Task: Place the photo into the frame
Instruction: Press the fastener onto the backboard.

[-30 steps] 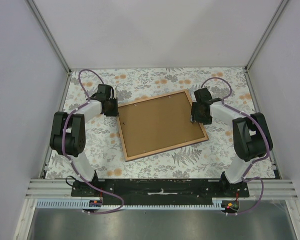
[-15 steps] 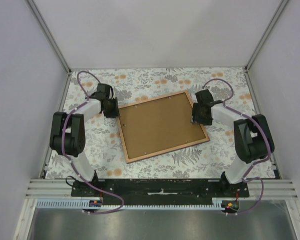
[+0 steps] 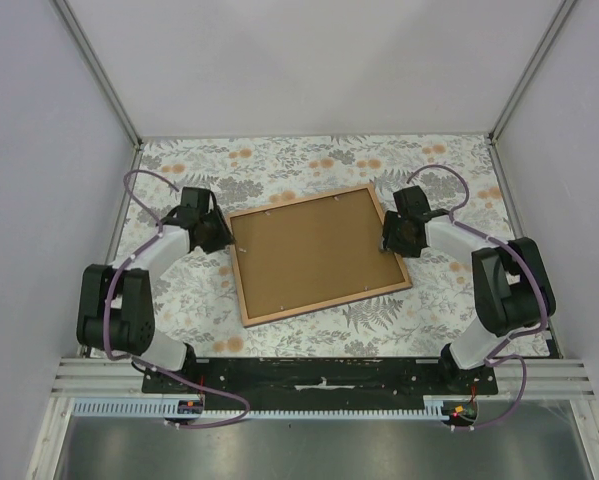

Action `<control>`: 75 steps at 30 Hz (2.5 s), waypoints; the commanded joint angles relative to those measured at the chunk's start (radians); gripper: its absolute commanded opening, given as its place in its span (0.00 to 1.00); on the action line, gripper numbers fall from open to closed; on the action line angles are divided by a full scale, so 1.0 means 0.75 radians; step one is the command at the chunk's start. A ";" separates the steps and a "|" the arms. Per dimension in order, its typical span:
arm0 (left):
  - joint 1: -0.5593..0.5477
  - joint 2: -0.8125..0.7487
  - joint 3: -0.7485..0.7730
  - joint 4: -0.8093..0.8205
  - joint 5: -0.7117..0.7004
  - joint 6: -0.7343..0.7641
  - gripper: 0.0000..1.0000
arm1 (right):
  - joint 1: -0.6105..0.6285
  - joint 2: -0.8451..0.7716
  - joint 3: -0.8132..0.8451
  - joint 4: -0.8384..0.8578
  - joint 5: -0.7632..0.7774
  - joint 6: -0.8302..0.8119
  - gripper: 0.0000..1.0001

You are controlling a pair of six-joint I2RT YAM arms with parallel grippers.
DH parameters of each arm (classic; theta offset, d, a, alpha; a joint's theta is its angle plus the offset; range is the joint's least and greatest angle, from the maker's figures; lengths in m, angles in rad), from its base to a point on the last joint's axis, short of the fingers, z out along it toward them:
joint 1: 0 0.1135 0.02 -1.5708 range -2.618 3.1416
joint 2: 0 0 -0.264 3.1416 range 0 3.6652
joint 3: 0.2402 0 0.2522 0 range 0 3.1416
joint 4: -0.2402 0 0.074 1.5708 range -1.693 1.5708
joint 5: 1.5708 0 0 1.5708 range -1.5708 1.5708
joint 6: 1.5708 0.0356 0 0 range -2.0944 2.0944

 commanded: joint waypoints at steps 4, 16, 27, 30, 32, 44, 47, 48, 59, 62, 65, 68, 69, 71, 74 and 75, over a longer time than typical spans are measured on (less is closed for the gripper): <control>0.009 -0.209 -0.143 0.038 -0.155 -0.173 0.42 | 0.007 -0.068 -0.053 0.043 -0.030 0.036 0.63; 0.009 -0.233 -0.240 0.046 -0.155 -0.173 0.40 | 0.001 -0.004 0.027 0.012 0.068 0.015 0.59; 0.009 -0.235 -0.283 0.064 -0.159 -0.185 0.40 | 0.001 0.014 0.052 -0.006 0.087 0.025 0.31; 0.009 -0.239 -0.283 0.068 -0.165 -0.191 0.40 | 0.003 0.014 0.050 -0.012 0.093 0.021 0.20; 0.009 -0.243 -0.283 0.068 -0.165 -0.195 0.40 | 0.001 0.010 0.047 -0.016 0.097 0.019 0.12; -0.004 -0.217 -0.213 0.050 -0.253 -0.185 0.43 | 0.001 -0.004 0.037 -0.019 0.101 0.017 0.00; -0.024 -0.178 -0.166 0.044 -0.276 -0.171 0.44 | 0.001 -0.002 0.045 -0.021 0.095 0.017 0.00; -0.032 -0.168 -0.156 0.048 -0.278 -0.169 0.44 | 0.001 0.000 0.047 -0.019 0.093 0.019 0.00; -0.163 -0.002 0.002 0.005 -0.431 -0.216 0.46 | 0.003 -0.002 0.054 -0.021 0.085 0.017 0.00; -0.186 0.039 0.030 -0.003 -0.458 -0.220 0.47 | 0.005 -0.004 0.052 -0.021 0.083 0.017 0.00; -0.214 0.092 0.063 -0.030 -0.490 -0.214 0.47 | 0.003 -0.002 0.052 -0.021 0.083 0.015 0.00; -0.229 0.121 0.081 -0.058 -0.523 -0.214 0.47 | 0.001 -0.008 0.054 -0.021 0.083 0.017 0.00; -0.231 0.123 0.077 -0.054 -0.527 -0.220 0.48 | 0.003 -0.008 0.052 -0.019 0.083 0.013 0.00; -0.233 0.133 0.081 -0.054 -0.527 -0.214 0.47 | 0.003 -0.011 0.052 -0.019 0.083 0.009 0.00; -0.237 0.161 0.085 -0.048 -0.497 -0.195 0.48 | 0.003 -0.011 0.056 -0.021 0.079 0.011 0.00; -0.241 0.170 0.088 -0.052 -0.489 -0.191 0.48 | 0.003 -0.009 0.056 -0.019 0.078 0.011 0.00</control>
